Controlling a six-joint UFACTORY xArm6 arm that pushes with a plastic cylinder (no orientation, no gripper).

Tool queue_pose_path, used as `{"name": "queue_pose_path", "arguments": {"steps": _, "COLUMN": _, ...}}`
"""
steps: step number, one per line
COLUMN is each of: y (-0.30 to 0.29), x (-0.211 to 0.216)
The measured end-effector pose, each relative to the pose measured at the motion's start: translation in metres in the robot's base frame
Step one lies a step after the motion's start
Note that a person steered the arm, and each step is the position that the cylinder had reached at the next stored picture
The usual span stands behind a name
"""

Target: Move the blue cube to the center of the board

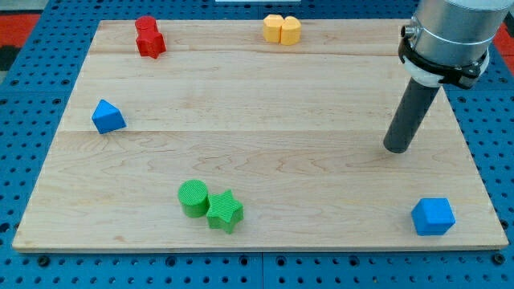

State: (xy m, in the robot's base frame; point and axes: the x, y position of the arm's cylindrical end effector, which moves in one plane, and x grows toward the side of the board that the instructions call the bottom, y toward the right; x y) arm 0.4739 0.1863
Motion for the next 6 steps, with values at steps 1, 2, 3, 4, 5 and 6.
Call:
{"name": "queue_pose_path", "arguments": {"steps": 1, "y": 0.0, "x": 0.011}}
{"name": "queue_pose_path", "arguments": {"steps": 2, "y": 0.0, "x": 0.043}}
{"name": "queue_pose_path", "arguments": {"steps": 3, "y": 0.017, "x": 0.076}}
{"name": "queue_pose_path", "arguments": {"steps": 4, "y": 0.045, "x": 0.078}}
{"name": "queue_pose_path", "arguments": {"steps": 5, "y": 0.085, "x": 0.078}}
{"name": "queue_pose_path", "arguments": {"steps": 6, "y": 0.107, "x": 0.085}}
